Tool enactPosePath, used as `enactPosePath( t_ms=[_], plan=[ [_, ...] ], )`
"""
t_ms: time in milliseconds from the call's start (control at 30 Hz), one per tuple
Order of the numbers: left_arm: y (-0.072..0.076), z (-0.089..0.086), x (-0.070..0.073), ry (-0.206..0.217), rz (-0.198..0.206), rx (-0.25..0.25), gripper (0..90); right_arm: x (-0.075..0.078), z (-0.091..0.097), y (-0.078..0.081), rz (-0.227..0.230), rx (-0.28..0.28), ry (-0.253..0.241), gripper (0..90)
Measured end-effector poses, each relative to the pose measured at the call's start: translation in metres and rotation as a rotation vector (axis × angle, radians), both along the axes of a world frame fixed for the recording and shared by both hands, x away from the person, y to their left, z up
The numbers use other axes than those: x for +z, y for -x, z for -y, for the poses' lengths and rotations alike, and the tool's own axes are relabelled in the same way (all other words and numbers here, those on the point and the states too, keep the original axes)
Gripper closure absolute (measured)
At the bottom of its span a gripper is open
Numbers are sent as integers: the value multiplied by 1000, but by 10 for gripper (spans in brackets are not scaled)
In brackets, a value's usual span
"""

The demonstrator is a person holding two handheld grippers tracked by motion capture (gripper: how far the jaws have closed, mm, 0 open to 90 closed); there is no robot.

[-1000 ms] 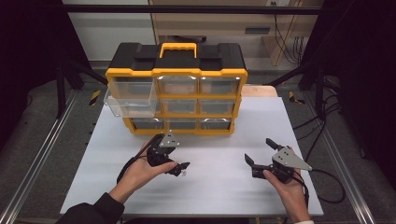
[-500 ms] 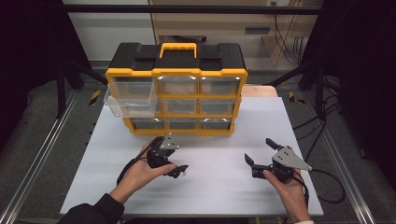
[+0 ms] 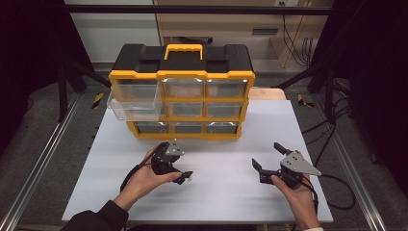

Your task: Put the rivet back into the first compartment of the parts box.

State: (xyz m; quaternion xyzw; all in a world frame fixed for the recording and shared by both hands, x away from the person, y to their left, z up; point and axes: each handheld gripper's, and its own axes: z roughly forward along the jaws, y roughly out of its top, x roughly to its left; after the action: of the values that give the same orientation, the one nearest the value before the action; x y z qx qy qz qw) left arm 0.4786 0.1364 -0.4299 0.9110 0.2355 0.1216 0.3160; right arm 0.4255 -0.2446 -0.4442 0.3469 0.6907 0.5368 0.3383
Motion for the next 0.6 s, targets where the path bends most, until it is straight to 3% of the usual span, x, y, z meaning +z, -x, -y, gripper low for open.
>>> enactPosePath(
  t_ms=[100, 367, 600],
  plan=[
    [1, 1, 0, -4, 0, 3, 120, 0, 0, 0, 0, 0, 0, 52],
    [1, 1, -1, -24, -20, 4, 263, 0, 0, 0, -1, 0, 0, 51],
    [2, 6, -5, -38, -62, -6, 399, 0, 0, 0, 0, 0, 1, 51]
  ],
)
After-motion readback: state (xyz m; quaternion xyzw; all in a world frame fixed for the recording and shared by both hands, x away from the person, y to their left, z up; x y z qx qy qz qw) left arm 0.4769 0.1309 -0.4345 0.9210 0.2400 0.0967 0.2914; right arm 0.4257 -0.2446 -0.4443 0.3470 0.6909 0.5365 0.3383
